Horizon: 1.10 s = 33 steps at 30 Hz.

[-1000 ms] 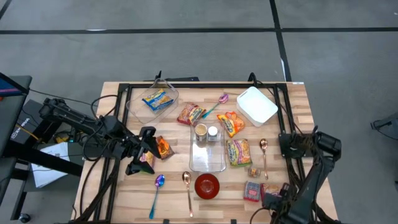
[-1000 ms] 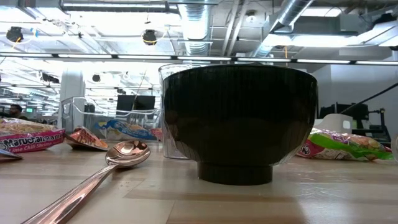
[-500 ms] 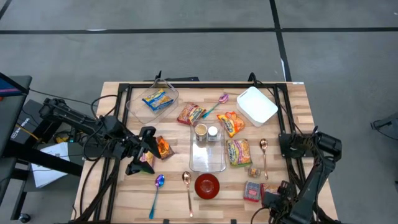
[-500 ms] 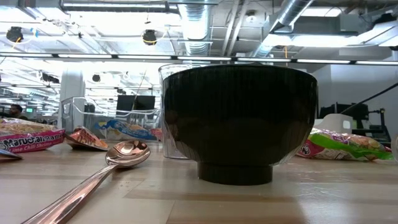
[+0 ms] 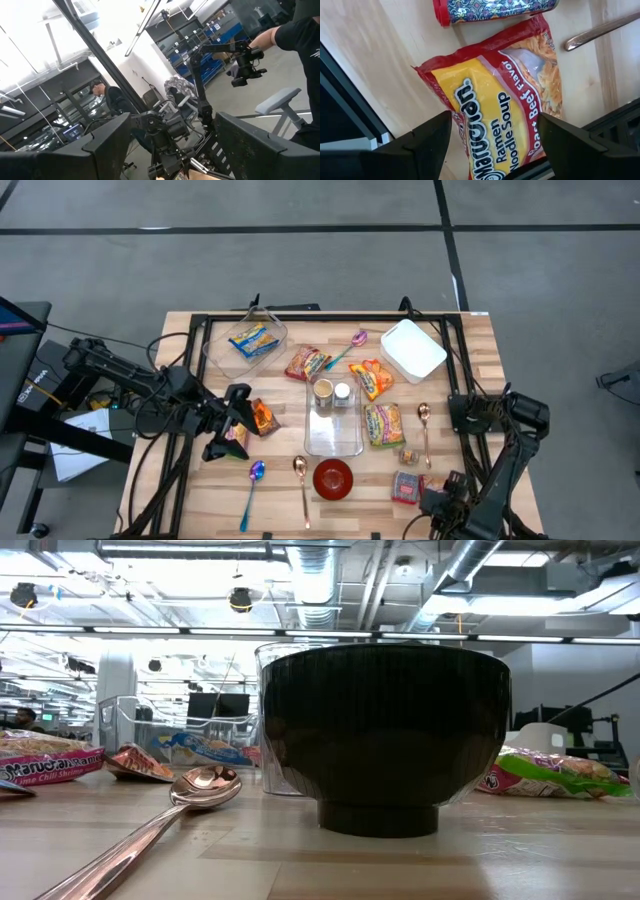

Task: Pick & Place Food Item
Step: Put the bottom red noodle pack into the top transparent bin

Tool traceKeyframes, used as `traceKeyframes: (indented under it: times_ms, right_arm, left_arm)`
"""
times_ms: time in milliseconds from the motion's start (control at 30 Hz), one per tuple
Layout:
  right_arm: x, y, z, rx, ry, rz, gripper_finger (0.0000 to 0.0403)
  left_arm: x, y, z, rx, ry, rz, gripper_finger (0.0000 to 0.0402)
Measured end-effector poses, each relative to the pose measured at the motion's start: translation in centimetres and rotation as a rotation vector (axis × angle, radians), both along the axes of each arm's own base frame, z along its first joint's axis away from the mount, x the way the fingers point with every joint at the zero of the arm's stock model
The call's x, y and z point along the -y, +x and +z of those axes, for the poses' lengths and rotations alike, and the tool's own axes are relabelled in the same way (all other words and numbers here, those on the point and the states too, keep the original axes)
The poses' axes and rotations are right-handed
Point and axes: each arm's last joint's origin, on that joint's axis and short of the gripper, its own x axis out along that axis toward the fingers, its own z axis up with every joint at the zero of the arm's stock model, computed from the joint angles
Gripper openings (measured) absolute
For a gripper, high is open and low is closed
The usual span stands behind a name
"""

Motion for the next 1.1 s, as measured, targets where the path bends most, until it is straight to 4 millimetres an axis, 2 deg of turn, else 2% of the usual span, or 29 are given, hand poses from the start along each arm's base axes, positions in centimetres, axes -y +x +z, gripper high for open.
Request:
traceKeyframes:
  times_ms: [233,700,900,1100]
  right_arm:
    - [0.0,0.0,0.0,0.001,0.005,0.008,0.0274]
    - [-0.4,0.2,-0.1,0.012,0.043,0.052,0.017]
    - [-0.2,-0.1,-1.2,0.011,0.05,0.058,0.0163]
    - [-0.2,-0.2,-1.2,-0.003,0.052,0.058,0.0157]
  left_arm:
    - [0.0,0.0,0.0,-0.002,0.001,0.0,0.028]
    - [0.0,0.0,0.0,-0.004,0.001,0.0,0.028]
    - [0.0,0.0,0.0,-0.004,0.001,0.0,0.028]
    - [0.0,0.0,0.0,-0.004,0.002,0.0,0.028]
